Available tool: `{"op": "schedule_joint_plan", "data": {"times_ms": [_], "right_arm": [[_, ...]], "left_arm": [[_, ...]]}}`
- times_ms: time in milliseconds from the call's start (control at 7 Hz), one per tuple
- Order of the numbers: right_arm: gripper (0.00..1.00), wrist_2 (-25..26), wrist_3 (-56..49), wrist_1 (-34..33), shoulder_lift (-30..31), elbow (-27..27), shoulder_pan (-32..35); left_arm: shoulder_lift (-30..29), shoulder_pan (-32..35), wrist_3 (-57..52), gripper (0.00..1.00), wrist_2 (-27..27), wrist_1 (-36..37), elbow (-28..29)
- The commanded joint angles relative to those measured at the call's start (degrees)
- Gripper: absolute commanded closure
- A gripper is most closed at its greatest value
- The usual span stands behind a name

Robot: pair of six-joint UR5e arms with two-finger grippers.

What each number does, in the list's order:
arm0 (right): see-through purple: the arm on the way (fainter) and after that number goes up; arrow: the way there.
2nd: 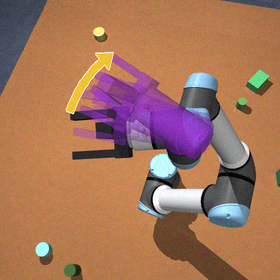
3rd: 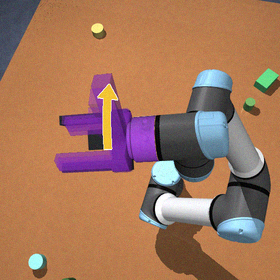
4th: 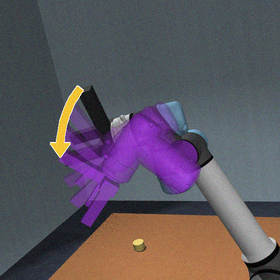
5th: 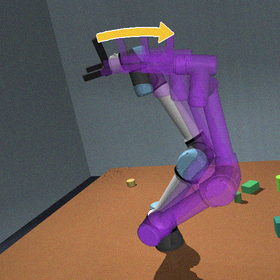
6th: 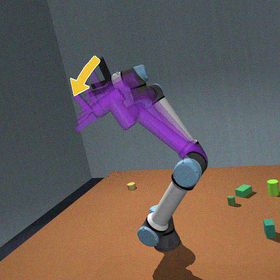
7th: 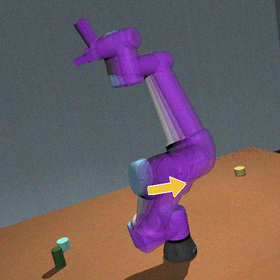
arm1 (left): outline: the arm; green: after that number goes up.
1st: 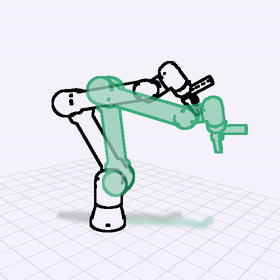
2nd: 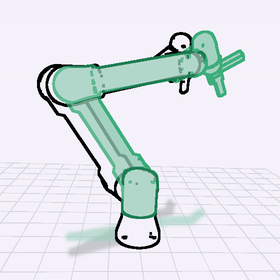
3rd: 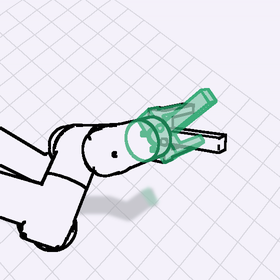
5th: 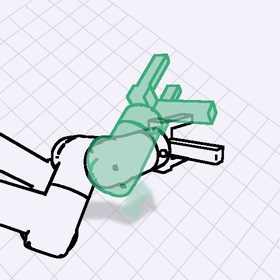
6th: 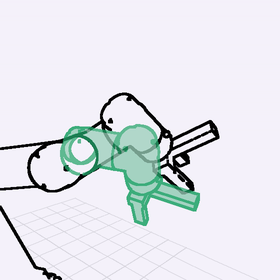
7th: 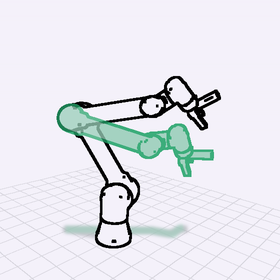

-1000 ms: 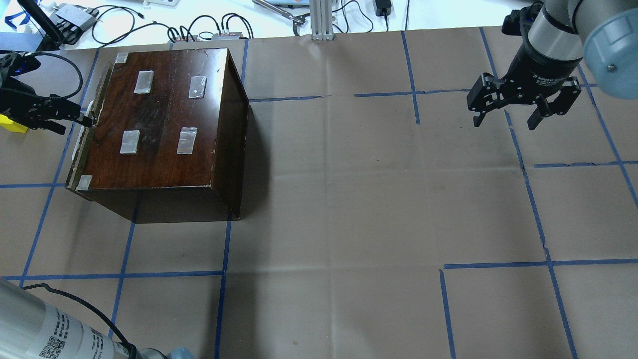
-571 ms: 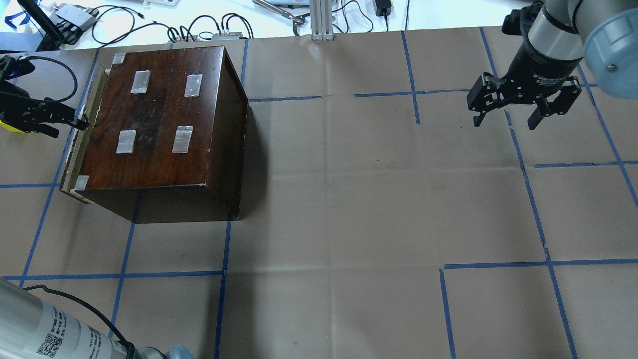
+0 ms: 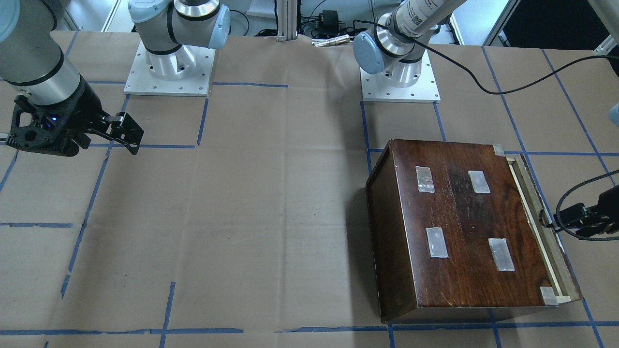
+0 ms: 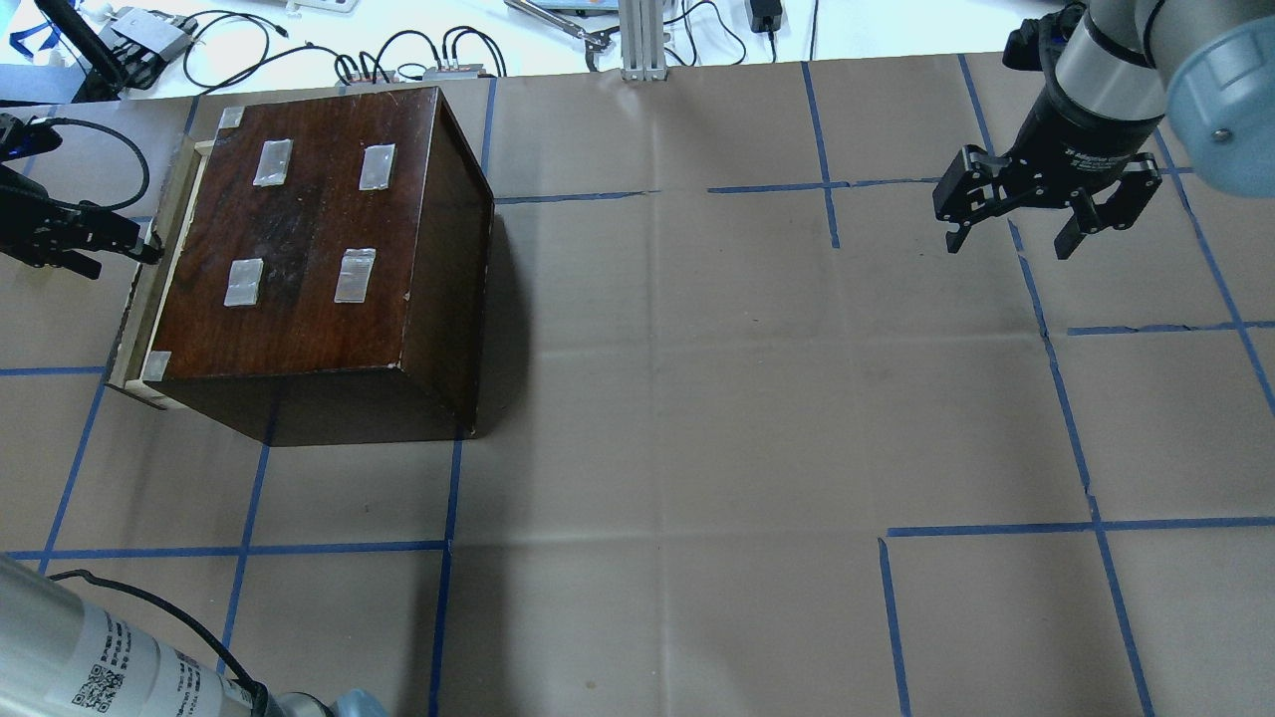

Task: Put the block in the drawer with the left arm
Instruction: 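Pull the drawer outward with the left gripper, away from the box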

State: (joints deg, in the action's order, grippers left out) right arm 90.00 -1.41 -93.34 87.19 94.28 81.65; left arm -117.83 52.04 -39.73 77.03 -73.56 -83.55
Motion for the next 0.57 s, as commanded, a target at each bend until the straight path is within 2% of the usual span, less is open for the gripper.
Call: {"op": "schedule_joint_plan", "data": {"times_ms": [0,429], "right_arm": [[0.0,0.0,0.0,0.0,0.0,0.03,0.0],[0.0,0.0,0.0,0.0,0.0,0.03,0.0]], "left_arm": [[0.15,-0.1,0.0,0.02,2.06,-0.01,1.45],[0.06,-0.54,0.0,0.02,2.69,0.08,1.54]]}}
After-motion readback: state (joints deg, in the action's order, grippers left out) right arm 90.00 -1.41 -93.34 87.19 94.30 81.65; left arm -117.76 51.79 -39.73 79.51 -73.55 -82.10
